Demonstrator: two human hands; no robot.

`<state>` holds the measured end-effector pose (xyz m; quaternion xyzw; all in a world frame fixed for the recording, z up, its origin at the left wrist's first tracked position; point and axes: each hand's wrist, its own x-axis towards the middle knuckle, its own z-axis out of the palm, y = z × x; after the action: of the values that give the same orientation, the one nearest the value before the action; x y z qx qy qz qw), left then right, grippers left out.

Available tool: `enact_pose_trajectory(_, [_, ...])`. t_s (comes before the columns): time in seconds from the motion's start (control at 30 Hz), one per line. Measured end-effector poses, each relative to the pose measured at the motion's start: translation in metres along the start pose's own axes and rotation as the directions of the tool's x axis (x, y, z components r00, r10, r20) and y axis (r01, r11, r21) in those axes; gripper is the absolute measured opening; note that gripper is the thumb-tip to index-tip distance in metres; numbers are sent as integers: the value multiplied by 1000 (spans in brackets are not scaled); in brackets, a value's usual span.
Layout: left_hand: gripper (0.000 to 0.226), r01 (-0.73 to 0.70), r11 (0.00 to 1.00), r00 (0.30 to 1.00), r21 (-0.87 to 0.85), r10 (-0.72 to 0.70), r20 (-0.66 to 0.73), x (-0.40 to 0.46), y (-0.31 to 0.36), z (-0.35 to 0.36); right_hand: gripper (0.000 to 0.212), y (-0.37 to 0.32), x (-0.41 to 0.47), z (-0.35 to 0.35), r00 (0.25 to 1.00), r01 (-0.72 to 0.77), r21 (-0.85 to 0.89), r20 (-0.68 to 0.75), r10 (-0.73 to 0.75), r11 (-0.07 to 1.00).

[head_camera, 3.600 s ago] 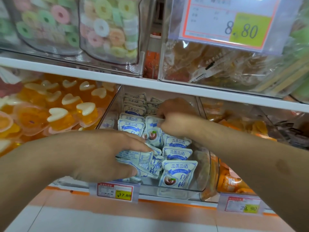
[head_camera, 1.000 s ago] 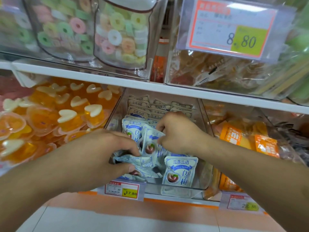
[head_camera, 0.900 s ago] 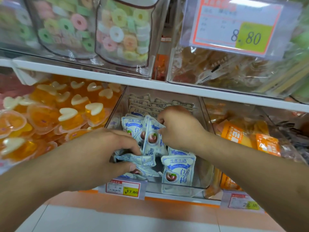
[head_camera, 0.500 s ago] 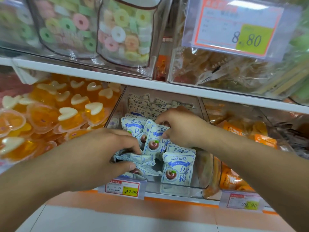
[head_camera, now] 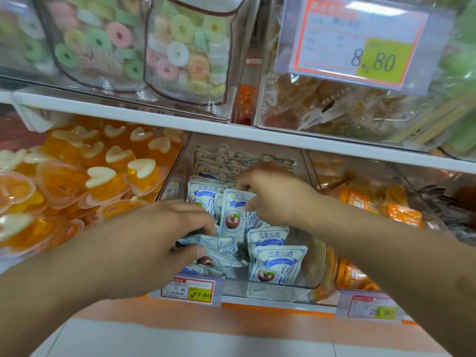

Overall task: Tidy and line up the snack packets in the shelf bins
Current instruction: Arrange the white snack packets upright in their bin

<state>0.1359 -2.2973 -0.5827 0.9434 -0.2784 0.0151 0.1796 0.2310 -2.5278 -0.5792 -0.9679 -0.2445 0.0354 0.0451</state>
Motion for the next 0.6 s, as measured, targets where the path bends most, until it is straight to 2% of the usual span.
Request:
enact_pose_trajectory(0.13, [28,-24,1000,1000,-6,24,12,-1,-6,1,13,10,-1,-6,998,-50,130,-41,56,990])
enact_pose_trajectory(0.27, [29,-1,1000,1000,-19,1,31,1,-9,7,20,14,2,-9,990,-109,119,-81,119,987])
enact_pose_trajectory(0.33, [27,0,999,1000,-36,1,27,1,-12,8,24,13,2,-7,990,-105,115,-87,115,988])
enact_pose_trajectory(0.47, [24,-39,999,999,-10,40,34,2,-12,7,22,9,2,1,997,-44,142,-54,52,989])
enact_pose_trajectory(0.6, [23,-35,999,999,-14,35,37,2,-10,4,19,10,4,5,997,-52,198,-45,62,979])
